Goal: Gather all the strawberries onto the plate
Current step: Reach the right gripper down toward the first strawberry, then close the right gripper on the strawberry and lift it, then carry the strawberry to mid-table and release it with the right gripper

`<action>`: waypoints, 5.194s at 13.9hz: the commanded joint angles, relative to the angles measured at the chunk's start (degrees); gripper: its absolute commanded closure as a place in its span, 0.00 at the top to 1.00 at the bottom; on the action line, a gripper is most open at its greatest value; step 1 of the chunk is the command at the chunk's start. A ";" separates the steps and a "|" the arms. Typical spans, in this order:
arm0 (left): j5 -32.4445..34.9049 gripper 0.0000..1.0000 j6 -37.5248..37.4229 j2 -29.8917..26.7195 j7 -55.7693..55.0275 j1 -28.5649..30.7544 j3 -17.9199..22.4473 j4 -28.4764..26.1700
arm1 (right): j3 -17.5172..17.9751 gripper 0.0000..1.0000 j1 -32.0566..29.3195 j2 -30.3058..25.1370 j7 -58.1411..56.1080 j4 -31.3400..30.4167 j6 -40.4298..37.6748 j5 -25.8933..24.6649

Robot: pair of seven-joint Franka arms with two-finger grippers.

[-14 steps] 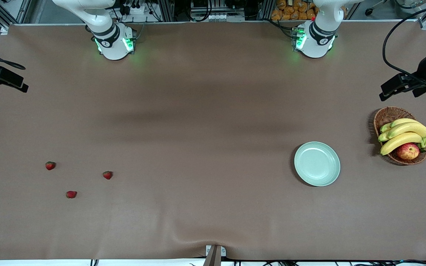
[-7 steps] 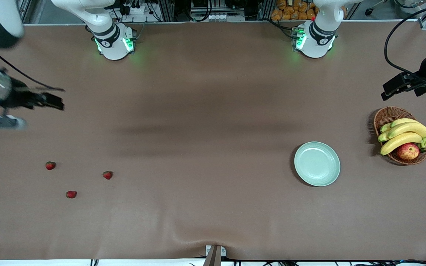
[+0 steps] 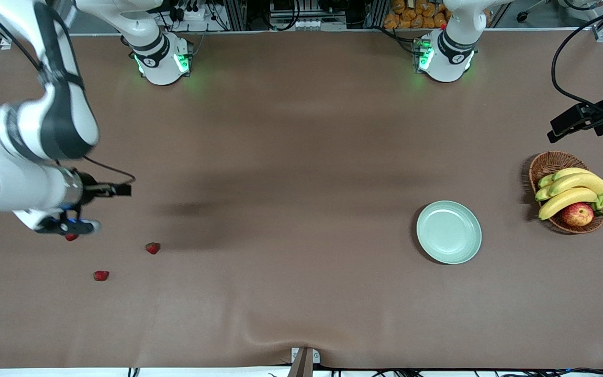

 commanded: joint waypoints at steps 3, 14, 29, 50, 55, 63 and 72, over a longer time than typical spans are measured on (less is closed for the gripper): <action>-1.22 1.00 -0.67 0.07 0.75 0.63 -0.51 0.65 | -0.53 1.00 1.39 4.97 -0.65 -4.49 14.33 0.22; -1.31 1.00 -0.31 0.86 0.75 0.80 -0.51 0.38 | -0.62 1.00 0.51 17.63 -9.70 0.69 30.60 -1.36; -1.22 1.00 0.30 0.86 0.75 0.98 -0.51 0.56 | -0.71 1.00 -0.11 21.16 -9.09 2.28 32.19 -1.71; -0.96 1.00 2.85 1.83 0.75 0.89 -0.51 0.38 | 6.67 0.00 6.21 11.75 -20.95 6.85 25.68 -1.19; -0.96 1.00 2.50 1.92 0.75 0.89 -0.51 0.12 | 7.64 0.00 19.82 14.47 -18.85 9.22 33.21 -1.54; -0.96 1.00 1.71 1.74 0.84 0.71 -0.51 0.12 | 7.64 0.00 32.66 25.01 -13.94 14.05 48.80 -1.27; -0.96 1.00 1.79 2.27 0.75 0.27 -0.60 -0.14 | 7.55 0.97 36.63 34.60 -12.08 19.24 54.95 -1.45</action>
